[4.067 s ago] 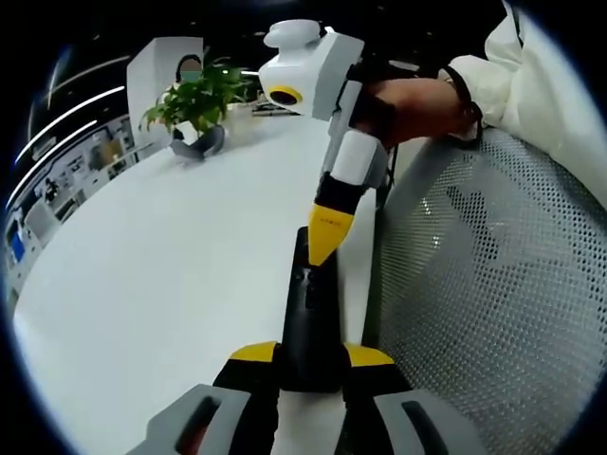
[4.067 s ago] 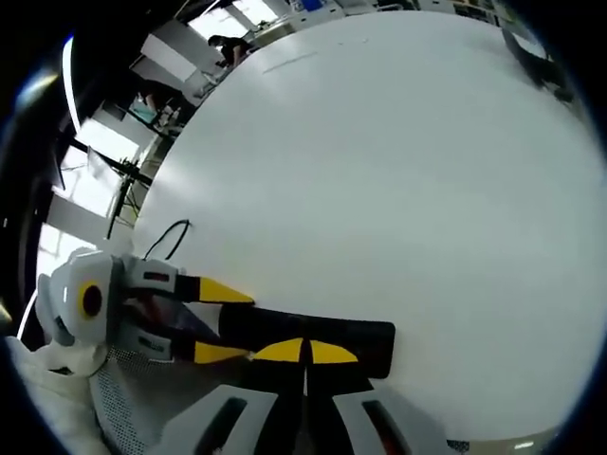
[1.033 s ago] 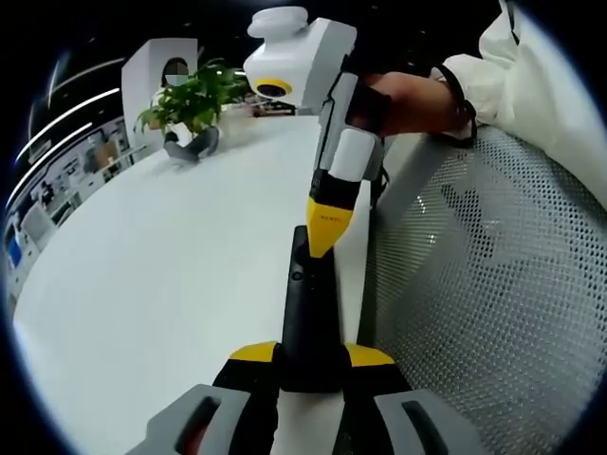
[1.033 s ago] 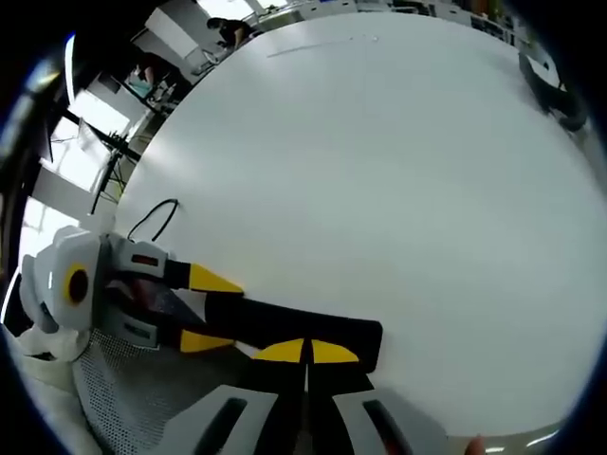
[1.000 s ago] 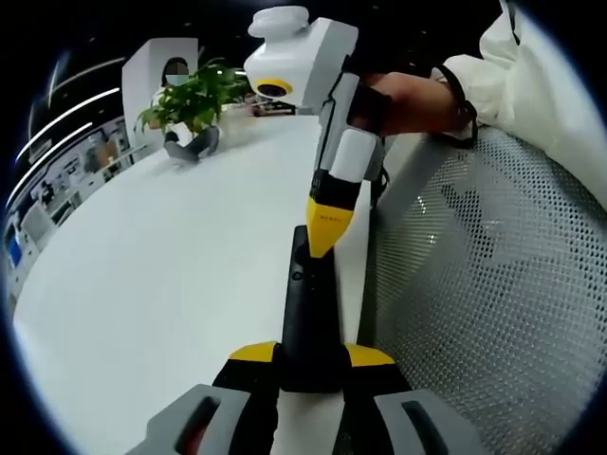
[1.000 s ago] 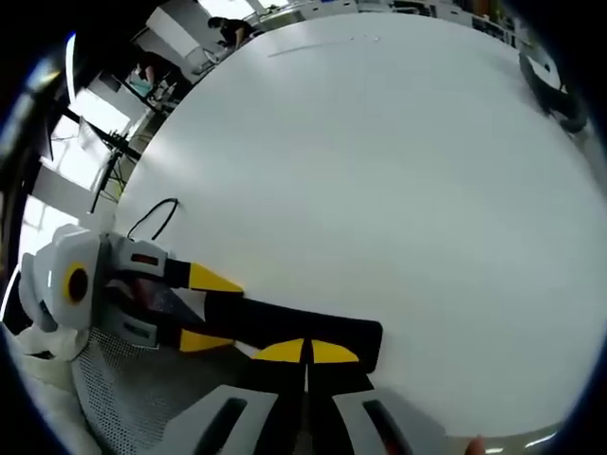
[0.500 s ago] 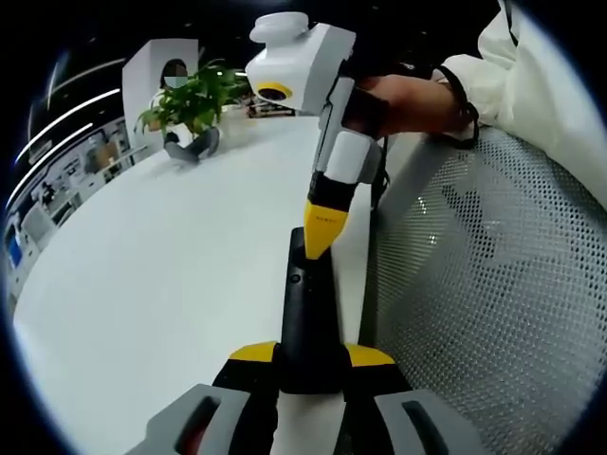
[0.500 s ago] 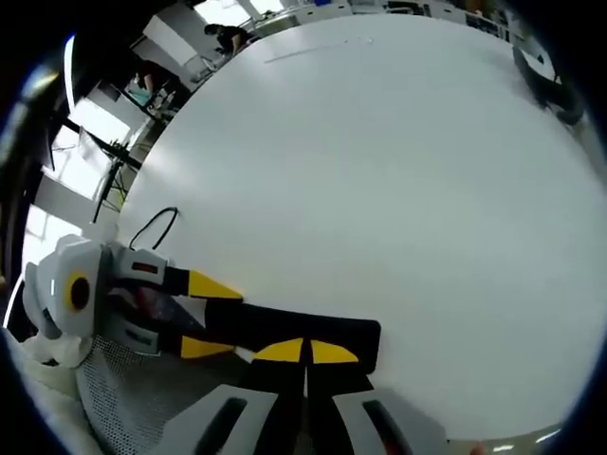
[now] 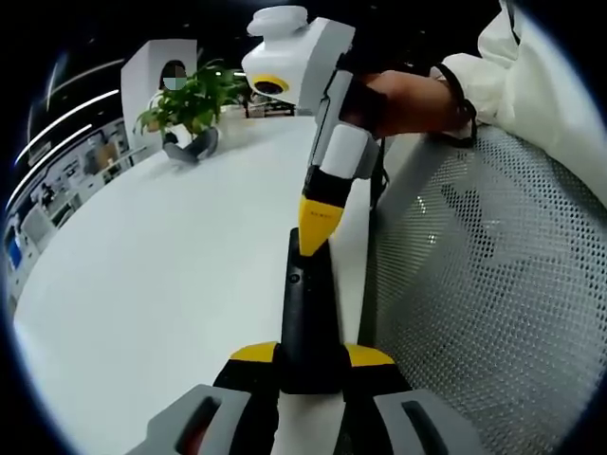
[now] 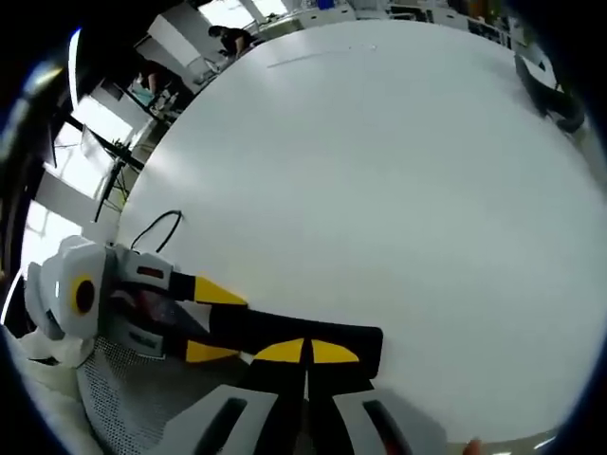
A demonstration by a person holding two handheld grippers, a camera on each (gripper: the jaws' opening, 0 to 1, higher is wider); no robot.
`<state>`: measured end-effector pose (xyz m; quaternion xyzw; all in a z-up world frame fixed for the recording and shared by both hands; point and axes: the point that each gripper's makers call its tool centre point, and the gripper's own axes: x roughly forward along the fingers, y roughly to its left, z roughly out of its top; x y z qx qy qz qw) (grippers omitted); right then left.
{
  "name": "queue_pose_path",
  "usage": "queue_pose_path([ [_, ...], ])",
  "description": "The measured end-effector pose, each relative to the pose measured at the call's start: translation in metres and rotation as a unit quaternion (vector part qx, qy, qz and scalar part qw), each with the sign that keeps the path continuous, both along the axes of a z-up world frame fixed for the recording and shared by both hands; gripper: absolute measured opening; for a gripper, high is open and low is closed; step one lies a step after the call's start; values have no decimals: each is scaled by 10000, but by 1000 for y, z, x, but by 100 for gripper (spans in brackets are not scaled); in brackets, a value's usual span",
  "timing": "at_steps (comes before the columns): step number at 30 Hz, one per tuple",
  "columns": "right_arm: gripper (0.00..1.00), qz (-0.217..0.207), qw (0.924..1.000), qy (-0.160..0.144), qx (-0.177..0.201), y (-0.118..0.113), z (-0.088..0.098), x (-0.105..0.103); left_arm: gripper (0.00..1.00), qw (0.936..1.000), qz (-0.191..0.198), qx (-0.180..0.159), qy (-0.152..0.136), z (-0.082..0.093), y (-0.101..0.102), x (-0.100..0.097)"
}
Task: Press the specified remote control buttons in sequence, fully releasing each button before pressing the next.
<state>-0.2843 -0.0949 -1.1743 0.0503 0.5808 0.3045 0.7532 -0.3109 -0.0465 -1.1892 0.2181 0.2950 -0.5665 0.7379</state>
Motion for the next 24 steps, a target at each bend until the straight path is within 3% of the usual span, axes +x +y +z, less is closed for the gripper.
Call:
queue_pose_path([
  [7,0,145,9997,-109,-142,2,-4,0,24,10000,-50,8,-4,0,-3,-1],
  [11,0,194,9997,-155,-28,6,-2,0,24,9999,-142,-6,15,-1,-5,-4],
  [15,0,295,9995,-50,-57,8,-6,-4,24,9998,-191,-72,67,0,-8,-7],
  [24,0,511,9985,-132,-143,12,-8,-7,25,9998,-192,-98,49,0,-6,-8],
])
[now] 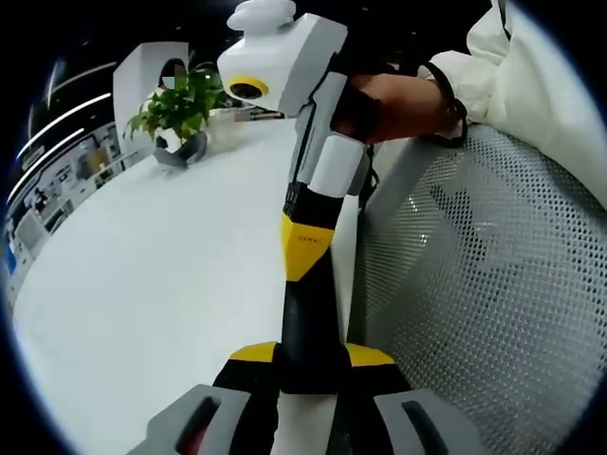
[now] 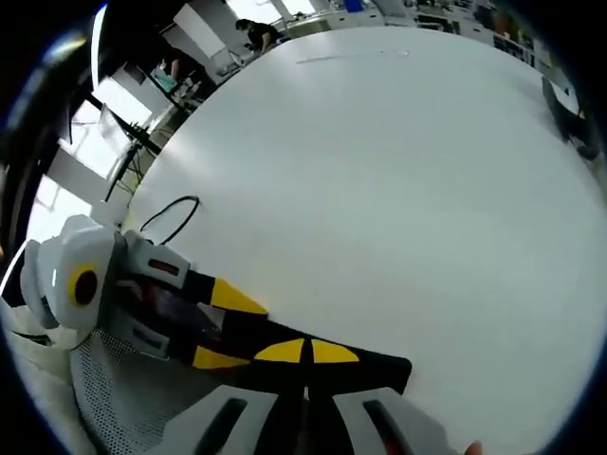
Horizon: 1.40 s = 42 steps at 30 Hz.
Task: Press the specified remote control buttons in sequence, fully releasing each button before pressing the next.
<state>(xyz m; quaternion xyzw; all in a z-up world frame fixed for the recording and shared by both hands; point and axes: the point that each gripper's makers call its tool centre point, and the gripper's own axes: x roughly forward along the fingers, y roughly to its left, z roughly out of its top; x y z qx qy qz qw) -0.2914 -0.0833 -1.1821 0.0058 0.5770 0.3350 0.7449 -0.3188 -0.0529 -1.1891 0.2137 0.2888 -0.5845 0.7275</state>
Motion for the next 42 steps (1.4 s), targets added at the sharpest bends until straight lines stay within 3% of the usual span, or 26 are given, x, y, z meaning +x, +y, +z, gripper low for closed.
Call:
queue_pose_path([
  [26,0,299,9986,-402,-168,1,-3,4,25,10000,6,19,-55,1,-1,2],
  [32,0,185,9995,-230,-150,-1,-1,4,25,10000,18,24,-40,0,0,2],
  [37,0,43,9994,-294,-175,-7,2,8,25,9999,128,49,-52,1,1,7],
  [42,0,-120,9999,27,117,-3,7,3,25,9998,206,67,-37,0,3,9],
])
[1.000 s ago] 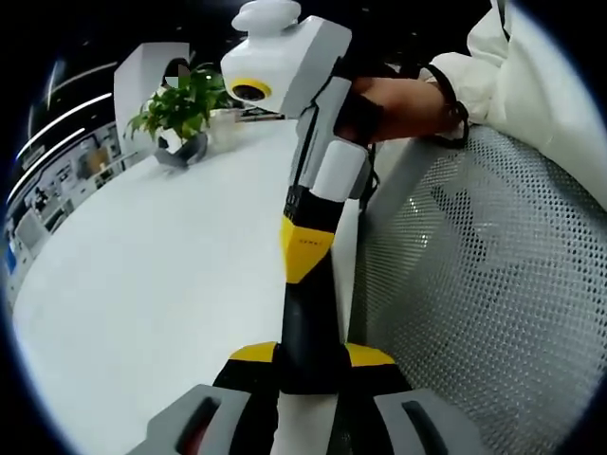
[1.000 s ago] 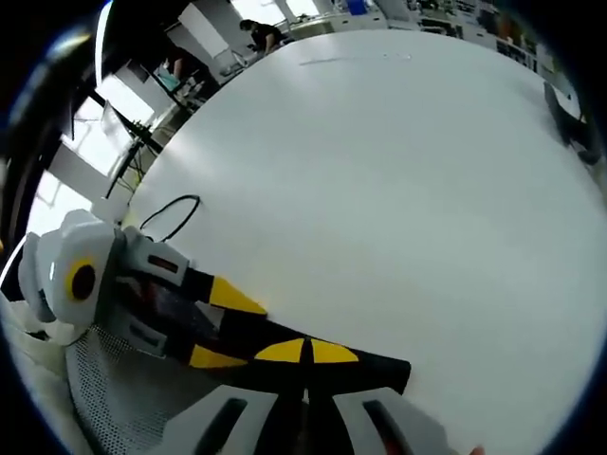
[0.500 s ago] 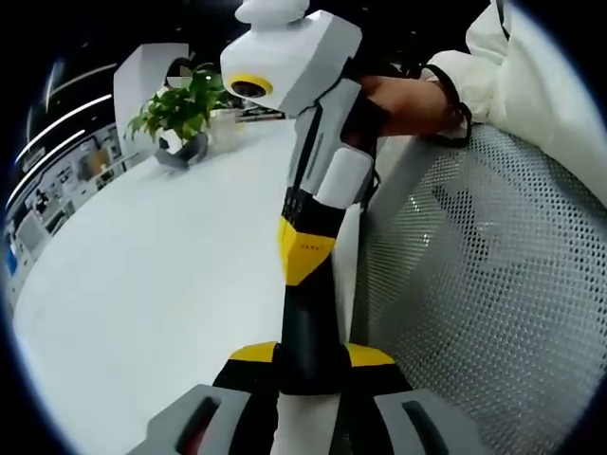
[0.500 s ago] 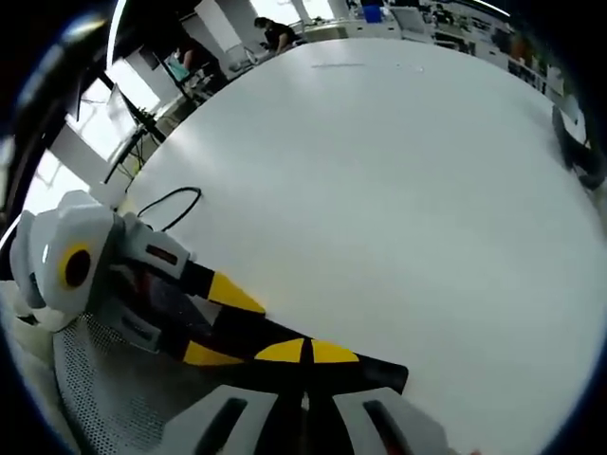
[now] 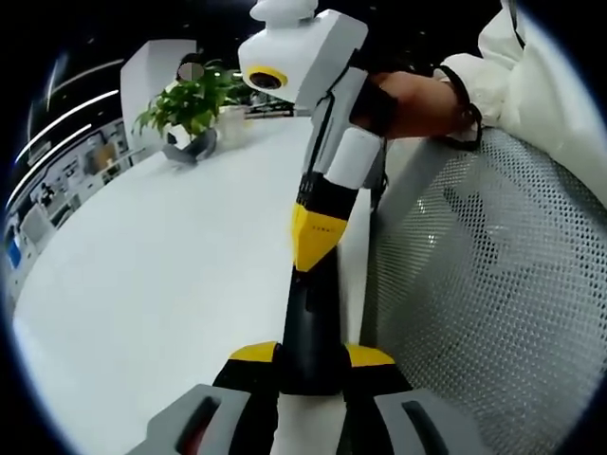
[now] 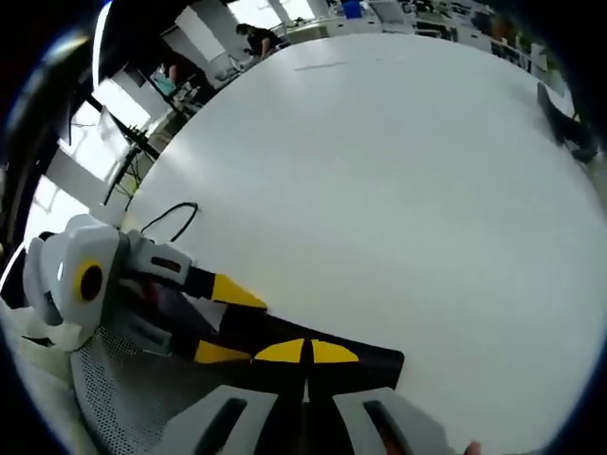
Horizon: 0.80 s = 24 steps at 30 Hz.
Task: Press the specified remote control buttons in sequence, fully releasing each button before pressing the next.
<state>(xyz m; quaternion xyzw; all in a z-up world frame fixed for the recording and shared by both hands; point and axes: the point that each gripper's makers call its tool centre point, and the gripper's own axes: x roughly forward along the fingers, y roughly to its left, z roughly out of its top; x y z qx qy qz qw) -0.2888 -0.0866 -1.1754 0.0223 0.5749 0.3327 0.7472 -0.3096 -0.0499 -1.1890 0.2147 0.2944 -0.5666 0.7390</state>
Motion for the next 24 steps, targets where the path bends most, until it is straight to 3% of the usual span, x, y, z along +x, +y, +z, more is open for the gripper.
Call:
queue_pose_path([
  [5,0,74,9999,120,-7,3,-2,-6,25,10000,22,-26,-15,0,0,0],
  [24,0,165,9998,89,-99,3,-6,-8,25,10000,30,-57,-29,-1,0,0],
])
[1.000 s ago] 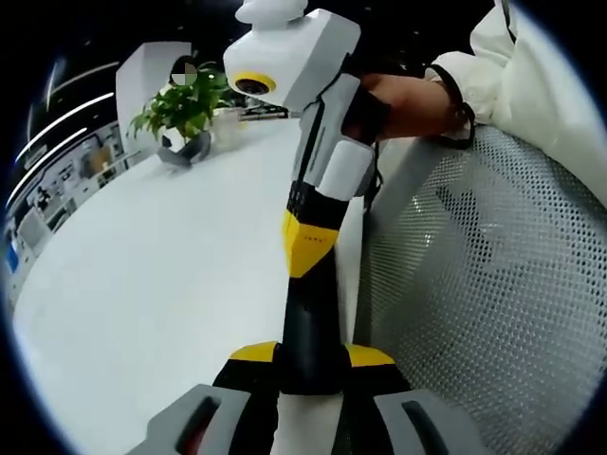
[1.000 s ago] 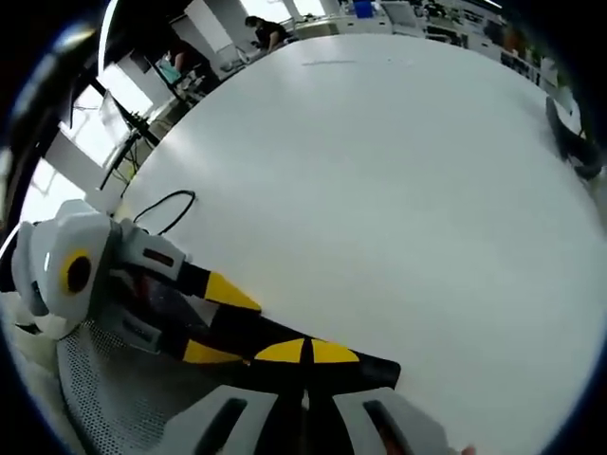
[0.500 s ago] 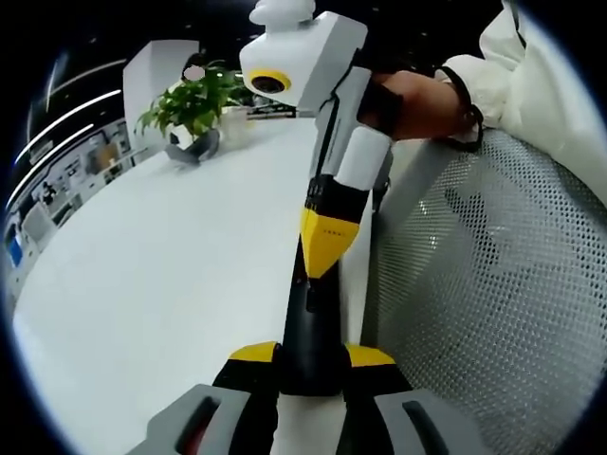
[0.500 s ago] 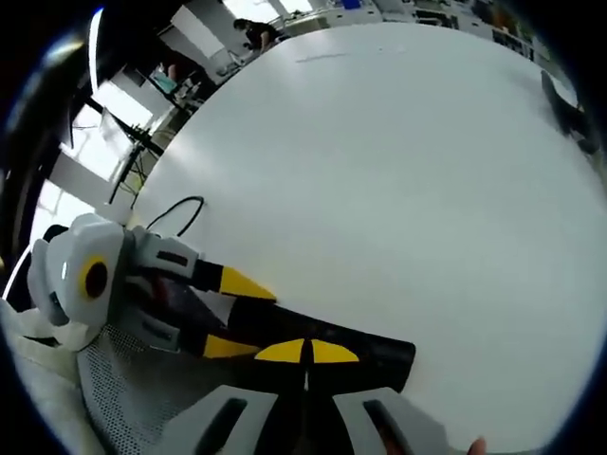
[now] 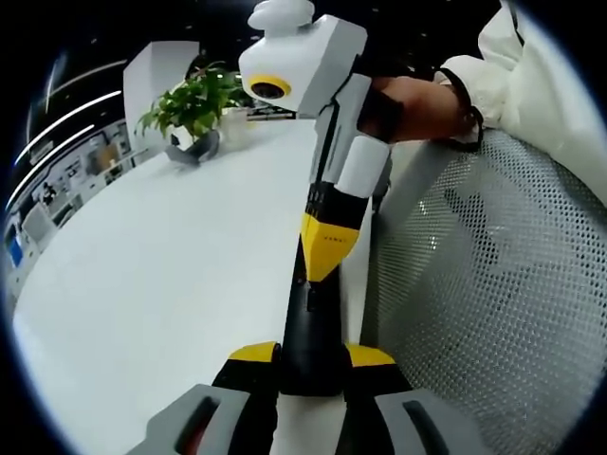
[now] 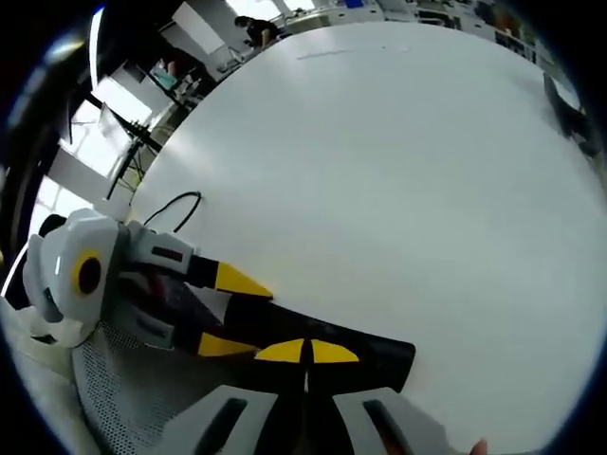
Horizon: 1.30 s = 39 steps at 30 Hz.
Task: Press the specified remote control buttons in sequence, fully releasing each button before pressing the next.
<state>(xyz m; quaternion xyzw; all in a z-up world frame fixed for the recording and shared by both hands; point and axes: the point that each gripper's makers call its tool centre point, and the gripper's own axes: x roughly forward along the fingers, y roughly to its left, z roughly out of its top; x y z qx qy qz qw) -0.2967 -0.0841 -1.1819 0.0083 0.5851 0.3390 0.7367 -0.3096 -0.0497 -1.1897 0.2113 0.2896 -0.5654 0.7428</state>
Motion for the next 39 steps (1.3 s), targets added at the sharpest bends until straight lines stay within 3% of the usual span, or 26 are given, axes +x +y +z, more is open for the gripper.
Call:
queue_pose_path([
  [14,0,192,9993,-287,-146,1,-1,0,25,10000,0,-14,1,0,0,0],
  [21,0,198,9994,-257,-90,0,0,1,25,10000,9,-22,4,0,-1,0],
  [27,0,-24,9999,145,-35,-3,0,-2,25,10000,7,-15,-1,1,0,0],
  [39,0,22,9992,394,16,-1,2,-12,25,10000,0,-19,-9,0,0,-1],
])
